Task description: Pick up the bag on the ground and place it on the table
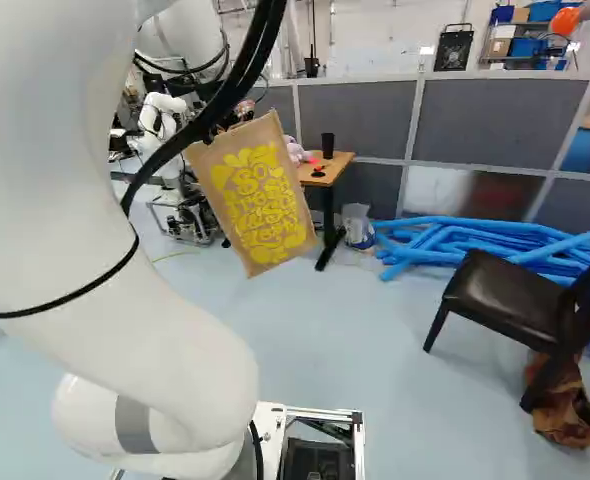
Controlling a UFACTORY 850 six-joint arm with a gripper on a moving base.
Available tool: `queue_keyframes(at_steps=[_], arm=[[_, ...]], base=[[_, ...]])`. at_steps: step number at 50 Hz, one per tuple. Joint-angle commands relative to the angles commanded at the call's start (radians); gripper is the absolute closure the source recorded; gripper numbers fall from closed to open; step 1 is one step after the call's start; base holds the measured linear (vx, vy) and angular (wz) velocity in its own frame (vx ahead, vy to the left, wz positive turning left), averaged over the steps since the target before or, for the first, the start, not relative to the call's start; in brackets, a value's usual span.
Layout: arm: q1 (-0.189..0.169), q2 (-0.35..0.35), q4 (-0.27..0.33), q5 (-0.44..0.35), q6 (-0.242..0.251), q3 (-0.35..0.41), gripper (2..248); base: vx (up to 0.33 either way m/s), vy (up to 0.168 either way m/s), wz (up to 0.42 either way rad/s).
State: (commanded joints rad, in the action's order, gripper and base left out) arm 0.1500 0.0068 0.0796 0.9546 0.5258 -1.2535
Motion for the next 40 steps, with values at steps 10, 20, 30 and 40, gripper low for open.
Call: queue_keyframes(at_steps=[10,20,30,40], arm=[[0.000,0.000,0.000,0.000,0.000,0.000,229],[0.000,0.000,0.000,0.000,0.000,0.000,229],[0.000,0.000,0.000,0.000,0.000,0.000,229],[0.000,0.000,0.000,0.000,0.000,0.000,229]], base=[[0.047,0.137,0.170],[0.051,0.106,0.067],[0.068,0.101,-0.015],[0.087,0.110,-0.012]])
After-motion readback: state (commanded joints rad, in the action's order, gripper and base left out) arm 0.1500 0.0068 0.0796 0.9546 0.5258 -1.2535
